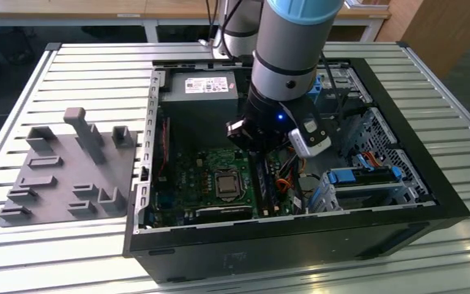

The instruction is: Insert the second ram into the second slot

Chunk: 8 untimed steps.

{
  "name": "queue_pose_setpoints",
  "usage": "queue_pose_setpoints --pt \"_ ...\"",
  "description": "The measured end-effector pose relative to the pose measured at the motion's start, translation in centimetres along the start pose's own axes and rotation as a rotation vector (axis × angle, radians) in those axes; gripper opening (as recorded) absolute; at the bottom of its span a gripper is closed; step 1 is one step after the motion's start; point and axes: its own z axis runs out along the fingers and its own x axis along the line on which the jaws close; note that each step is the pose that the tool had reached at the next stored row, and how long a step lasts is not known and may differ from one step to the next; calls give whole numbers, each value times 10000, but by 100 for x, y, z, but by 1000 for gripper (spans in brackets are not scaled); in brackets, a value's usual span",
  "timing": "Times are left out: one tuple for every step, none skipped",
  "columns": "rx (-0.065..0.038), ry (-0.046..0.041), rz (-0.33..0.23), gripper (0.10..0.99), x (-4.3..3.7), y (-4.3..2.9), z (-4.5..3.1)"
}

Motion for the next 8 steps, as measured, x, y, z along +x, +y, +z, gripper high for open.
queue_pose_setpoints --pt "-6 1 12 137 -10 -2 13" --pt "-12 2 21 137 -17 -10 22" --pt "-23 1 26 137 -20 -24 29" --pt "-32 1 26 137 -21 -44 34" --pt "-38 1 26 137 -22 -64 37" --pt "-43 1 27 137 -22 -79 44" --pt "-50 1 35 137 -24 -87 59" --pt "-52 0 74 137 -26 -88 78"
